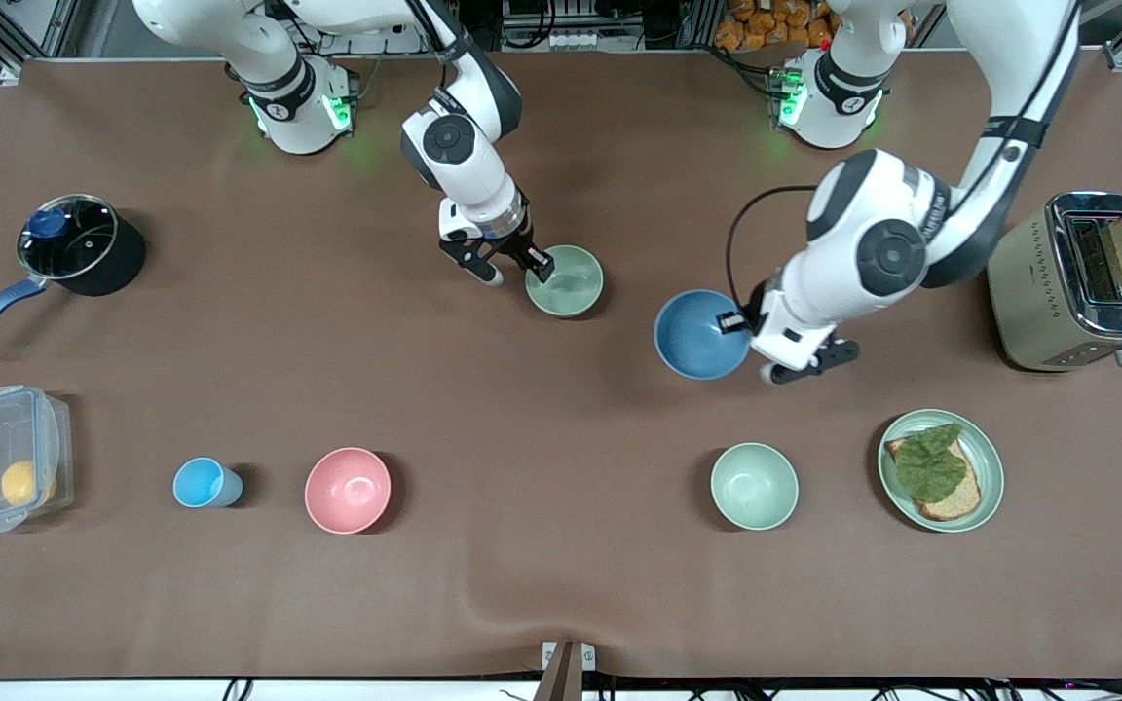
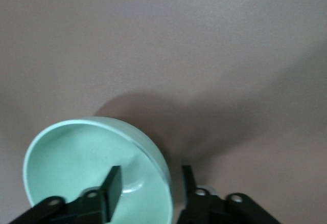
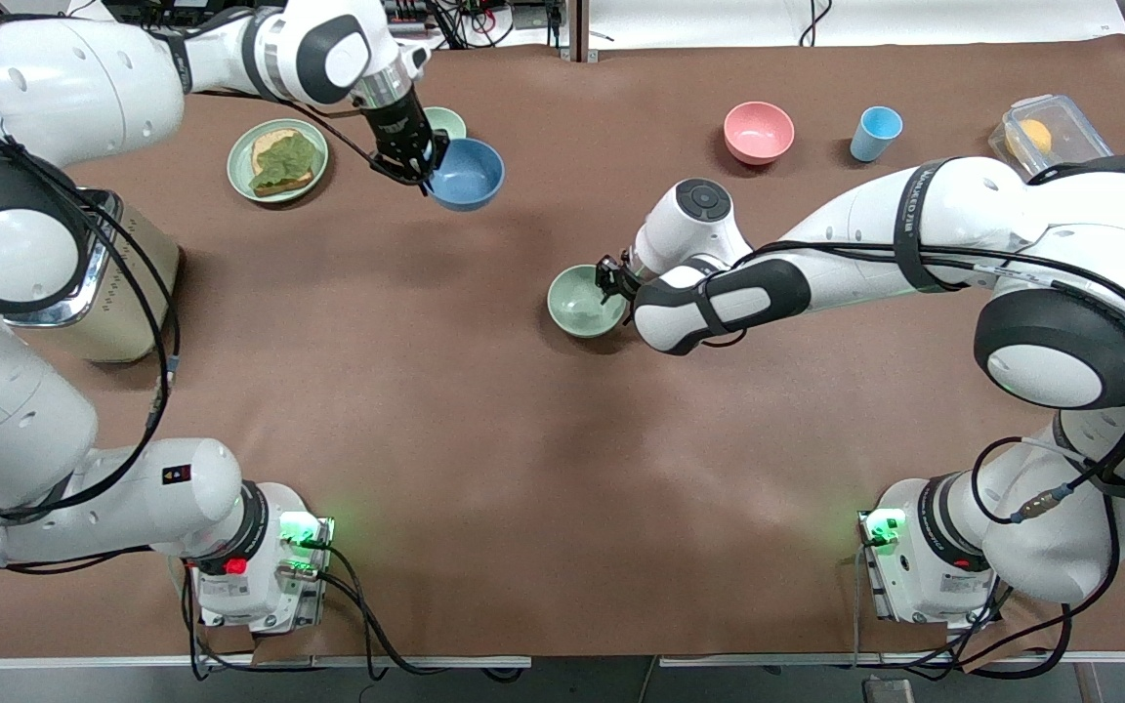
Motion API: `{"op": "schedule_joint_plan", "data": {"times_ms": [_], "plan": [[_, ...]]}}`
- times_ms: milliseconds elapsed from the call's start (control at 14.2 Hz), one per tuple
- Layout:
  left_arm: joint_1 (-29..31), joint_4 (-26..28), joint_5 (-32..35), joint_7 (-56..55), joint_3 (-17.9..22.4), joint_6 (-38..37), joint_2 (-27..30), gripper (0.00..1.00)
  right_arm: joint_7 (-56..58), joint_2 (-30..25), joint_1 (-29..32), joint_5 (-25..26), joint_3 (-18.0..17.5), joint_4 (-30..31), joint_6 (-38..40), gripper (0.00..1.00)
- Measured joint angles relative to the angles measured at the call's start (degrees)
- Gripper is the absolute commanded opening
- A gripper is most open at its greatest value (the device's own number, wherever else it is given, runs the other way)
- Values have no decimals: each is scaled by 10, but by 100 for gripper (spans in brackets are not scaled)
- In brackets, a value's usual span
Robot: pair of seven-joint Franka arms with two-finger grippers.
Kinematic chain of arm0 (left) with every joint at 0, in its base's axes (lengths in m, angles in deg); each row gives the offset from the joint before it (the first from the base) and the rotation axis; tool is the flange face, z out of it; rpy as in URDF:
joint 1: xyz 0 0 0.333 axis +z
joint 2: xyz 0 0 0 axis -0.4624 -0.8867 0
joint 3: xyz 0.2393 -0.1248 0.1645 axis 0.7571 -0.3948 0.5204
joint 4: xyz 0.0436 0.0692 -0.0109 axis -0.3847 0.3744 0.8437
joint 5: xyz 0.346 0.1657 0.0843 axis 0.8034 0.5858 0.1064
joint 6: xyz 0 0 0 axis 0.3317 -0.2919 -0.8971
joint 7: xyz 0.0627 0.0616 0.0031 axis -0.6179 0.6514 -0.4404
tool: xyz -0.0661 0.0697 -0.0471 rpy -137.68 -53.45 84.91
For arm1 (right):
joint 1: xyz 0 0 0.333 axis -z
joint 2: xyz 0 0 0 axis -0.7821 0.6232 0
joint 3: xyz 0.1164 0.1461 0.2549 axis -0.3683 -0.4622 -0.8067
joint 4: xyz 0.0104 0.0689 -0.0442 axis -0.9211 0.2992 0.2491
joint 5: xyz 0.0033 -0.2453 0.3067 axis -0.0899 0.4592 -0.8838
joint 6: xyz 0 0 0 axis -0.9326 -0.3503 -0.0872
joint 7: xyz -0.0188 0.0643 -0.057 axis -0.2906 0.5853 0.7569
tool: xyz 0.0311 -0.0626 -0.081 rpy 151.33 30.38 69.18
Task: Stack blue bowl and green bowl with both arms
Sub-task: 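Carry the blue bowl with the left gripper toward the green bowl, then lower the blue bowl into the green bowl with the left gripper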
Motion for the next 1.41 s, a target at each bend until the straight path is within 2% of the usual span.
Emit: {"op": "schedule_joint_plan", "data": {"times_ms": [211,352,634,704,845,1127,1408], "plan": [[0,31,0,-6,-22,18,0,0,-36,-2,2,-1,4,-14,6,100],[1,46,0,-17,-47,25,0,0,-70,-9,14,-2,6,-25,37,100],[-13,54,0,-78,-84,49,0,0,-93,-19,74,-5,8,-33,115,100],[-22,57,0,-88,-85,56,-1,0,-95,-16,89,-19,8,-32,119,100],[-45,63,0,-108,-85,73,-6,0,-94,-6,100,-85,8,-33,120,100],[-107,69,7,-154,-84,99,-36,0,-95,32,95,-204,2,-37,66,100],[-134,71,62,-216,-82,129,-82,0,-94,64,75,-243,-2,-40,33,100]]}}
